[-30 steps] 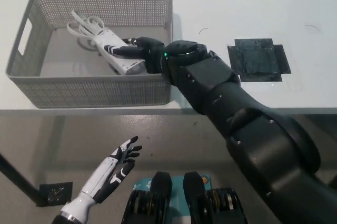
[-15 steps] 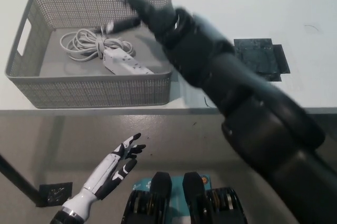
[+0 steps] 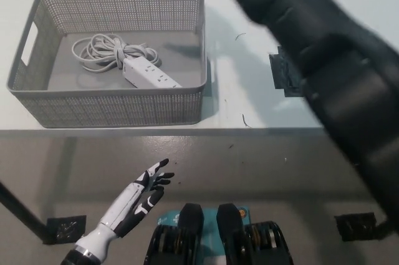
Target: Use the right hand to pick up a power strip and put it into a container on the left side
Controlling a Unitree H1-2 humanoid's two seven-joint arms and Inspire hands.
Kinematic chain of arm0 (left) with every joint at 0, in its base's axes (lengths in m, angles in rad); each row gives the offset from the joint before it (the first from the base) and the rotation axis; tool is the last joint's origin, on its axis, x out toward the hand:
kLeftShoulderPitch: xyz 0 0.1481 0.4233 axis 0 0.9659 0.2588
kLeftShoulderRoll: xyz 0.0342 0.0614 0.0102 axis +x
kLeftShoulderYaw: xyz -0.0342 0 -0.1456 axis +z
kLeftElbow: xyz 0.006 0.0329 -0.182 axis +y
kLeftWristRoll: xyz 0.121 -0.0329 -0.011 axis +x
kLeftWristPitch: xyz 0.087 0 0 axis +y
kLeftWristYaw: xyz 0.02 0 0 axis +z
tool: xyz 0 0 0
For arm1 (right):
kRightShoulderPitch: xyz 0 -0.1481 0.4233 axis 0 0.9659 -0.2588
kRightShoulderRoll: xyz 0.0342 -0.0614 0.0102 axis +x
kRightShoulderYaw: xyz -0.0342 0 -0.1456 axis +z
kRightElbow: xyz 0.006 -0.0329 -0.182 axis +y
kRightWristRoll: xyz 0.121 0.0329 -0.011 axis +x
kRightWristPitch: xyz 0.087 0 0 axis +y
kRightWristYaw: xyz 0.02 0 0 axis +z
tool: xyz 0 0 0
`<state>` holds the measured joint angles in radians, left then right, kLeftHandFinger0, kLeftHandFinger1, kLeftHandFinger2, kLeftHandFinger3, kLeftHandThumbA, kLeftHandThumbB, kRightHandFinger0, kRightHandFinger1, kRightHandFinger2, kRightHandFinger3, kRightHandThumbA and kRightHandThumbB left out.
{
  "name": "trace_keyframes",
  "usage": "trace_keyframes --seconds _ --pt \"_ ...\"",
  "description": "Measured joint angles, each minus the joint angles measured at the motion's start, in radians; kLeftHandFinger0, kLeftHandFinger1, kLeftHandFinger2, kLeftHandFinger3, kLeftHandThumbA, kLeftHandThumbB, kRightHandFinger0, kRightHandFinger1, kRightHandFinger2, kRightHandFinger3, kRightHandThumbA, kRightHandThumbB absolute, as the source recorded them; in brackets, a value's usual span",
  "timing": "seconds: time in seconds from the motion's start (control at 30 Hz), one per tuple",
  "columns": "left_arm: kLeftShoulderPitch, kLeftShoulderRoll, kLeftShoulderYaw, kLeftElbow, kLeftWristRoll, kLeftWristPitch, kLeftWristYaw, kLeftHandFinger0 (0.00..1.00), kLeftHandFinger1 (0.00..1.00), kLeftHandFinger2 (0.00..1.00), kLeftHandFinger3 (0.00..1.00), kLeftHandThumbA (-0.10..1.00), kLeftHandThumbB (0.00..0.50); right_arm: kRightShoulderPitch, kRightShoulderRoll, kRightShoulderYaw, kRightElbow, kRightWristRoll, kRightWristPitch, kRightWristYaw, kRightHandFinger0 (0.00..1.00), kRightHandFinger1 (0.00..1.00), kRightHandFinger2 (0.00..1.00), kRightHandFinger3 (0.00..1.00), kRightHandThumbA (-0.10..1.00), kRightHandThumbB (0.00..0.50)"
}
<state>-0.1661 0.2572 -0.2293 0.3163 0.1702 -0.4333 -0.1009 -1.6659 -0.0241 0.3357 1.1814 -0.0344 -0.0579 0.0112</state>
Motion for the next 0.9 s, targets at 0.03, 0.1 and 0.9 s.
trace_keyframes --seconds 0.03,0.1,0.9 --pt "0.000 0.000 0.000 0.000 0.000 0.000 0.000 0.84 0.84 0.86 1.00 1.00 0.195 0.011 -0.014 -0.010 -0.045 -0.001 0.001 0.000 1.00 1.00 1.00 1.00 1.00 0.388" --pt "0.000 -0.001 0.000 0.001 0.000 0.000 0.000 0.85 0.86 0.90 1.00 1.00 0.195 0.041 -0.036 -0.028 -0.109 0.000 0.003 0.001 1.00 1.00 1.00 1.00 1.00 0.414" --pt "0.007 -0.008 0.006 0.063 -0.002 0.002 0.000 1.00 1.00 1.00 1.00 1.00 0.184 0.957 -0.199 -0.226 -0.752 0.049 0.046 0.006 1.00 1.00 1.00 1.00 1.00 0.295"
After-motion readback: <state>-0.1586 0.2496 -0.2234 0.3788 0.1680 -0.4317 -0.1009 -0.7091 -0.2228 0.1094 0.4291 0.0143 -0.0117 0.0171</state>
